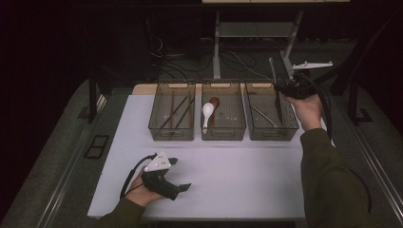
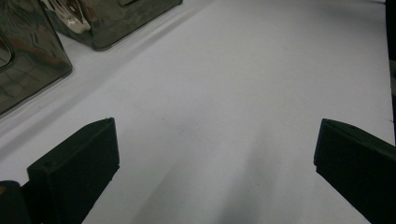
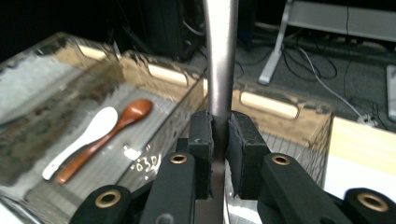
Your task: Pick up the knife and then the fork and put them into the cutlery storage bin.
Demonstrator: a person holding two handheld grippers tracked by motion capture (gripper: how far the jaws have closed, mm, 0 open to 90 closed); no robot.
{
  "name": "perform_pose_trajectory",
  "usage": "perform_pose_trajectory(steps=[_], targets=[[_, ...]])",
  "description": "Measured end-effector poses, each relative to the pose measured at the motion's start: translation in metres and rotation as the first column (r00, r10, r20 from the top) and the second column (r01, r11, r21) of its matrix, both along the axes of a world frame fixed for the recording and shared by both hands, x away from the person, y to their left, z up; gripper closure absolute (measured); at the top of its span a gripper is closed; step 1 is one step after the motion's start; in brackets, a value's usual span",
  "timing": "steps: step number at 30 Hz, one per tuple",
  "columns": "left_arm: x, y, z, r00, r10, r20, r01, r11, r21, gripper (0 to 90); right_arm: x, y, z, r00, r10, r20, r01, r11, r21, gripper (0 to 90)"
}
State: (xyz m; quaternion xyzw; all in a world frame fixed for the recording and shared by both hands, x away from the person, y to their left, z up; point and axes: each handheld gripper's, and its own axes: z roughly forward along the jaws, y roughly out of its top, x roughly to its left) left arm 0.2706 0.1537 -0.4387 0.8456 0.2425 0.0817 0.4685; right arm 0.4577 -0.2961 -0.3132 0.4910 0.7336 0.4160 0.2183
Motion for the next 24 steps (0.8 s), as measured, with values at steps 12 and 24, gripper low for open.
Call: perform_pose_trajectory(steps=[12,24], targets=[[-0.002,-0.001,0.0,1.0,-0.003,0.002,0.003,1.0,0.0,0.0,0.01,0.012,-0.03,0.995,-0.023,-0.097,0.02,0.9991,-0.037,80.0],[-0.001,-0.001,0.0,1.0,-0.006,0.0,0.006,1.0,0.003,0.0,0.02,0.006,-0.047,0.9811,-0.053,-0.186,0.041,0.997,-0.066,80.0]])
